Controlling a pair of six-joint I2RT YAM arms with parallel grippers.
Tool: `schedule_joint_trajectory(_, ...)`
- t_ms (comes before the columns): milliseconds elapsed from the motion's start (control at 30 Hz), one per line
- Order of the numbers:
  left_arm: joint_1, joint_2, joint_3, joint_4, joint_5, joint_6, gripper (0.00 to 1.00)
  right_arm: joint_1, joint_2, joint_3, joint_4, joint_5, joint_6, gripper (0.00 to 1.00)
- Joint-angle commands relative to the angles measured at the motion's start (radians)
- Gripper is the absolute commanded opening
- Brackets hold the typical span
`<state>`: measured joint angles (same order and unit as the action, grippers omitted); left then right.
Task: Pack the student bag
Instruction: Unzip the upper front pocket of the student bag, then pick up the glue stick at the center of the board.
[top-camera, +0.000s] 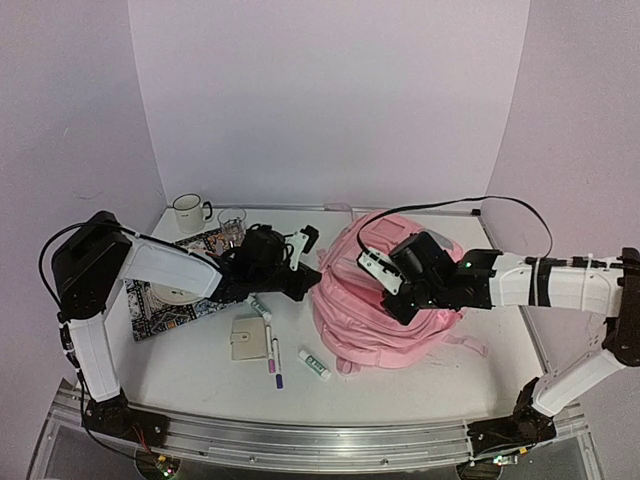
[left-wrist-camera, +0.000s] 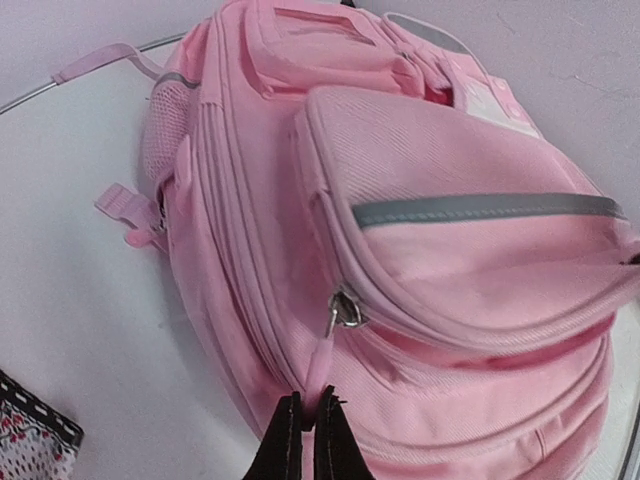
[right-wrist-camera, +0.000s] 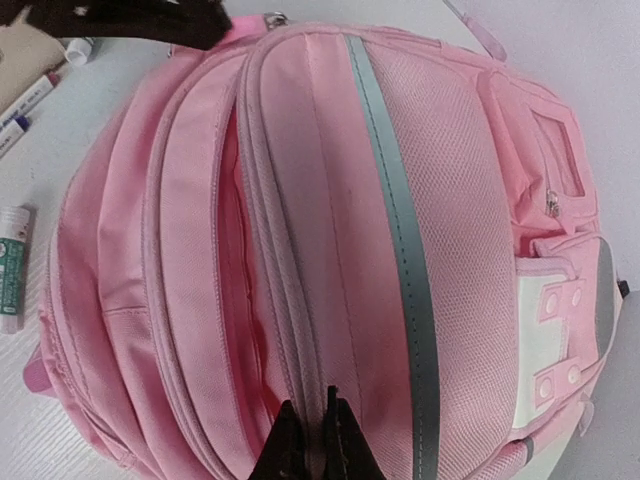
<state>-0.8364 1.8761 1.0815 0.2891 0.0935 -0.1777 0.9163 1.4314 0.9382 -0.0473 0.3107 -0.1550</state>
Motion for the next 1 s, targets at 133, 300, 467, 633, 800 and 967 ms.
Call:
schedule_joint_trajectory(133, 0.127, 0.162, 0.241, -0.119, -0.038, 0.06, 0.0, 0.0, -0.182, -0.025, -0.029, -0.122, -0.055, 0.0)
schedule_joint_trajectory(300, 0.133, 0.243, 0.337, -0.144, -0.034, 0.079, 0.0, 0.0, -0.22, -0.025, 0.008, -0.069, -0.056, 0.0)
schedule_joint_trajectory(467, 0.134, 0.224, 0.317, -0.146, -0.041, 0.048, 0.19, -0.001, -0.197, -0.005, 0.038, 0.006, -0.015, 0.0)
schedule_joint_trajectory(633, 0.133, 0.093, 0.2, -0.146, -0.099, 0.013, 0.45, -0.003, -0.126, 0.022, 0.093, 0.074, 0.046, 0.0)
schedule_joint_trajectory(800, 0.134, -0.056, 0.061, -0.15, -0.164, -0.076, 0.75, -0.004, -0.091, 0.04, 0.153, 0.166, 0.109, 0.0)
schedule_joint_trajectory(967, 0.134, -0.184, -0.05, -0.237, -0.203, -0.218, 0.91, -0.004, -0.079, 0.05, 0.192, 0.17, 0.115, 0.0)
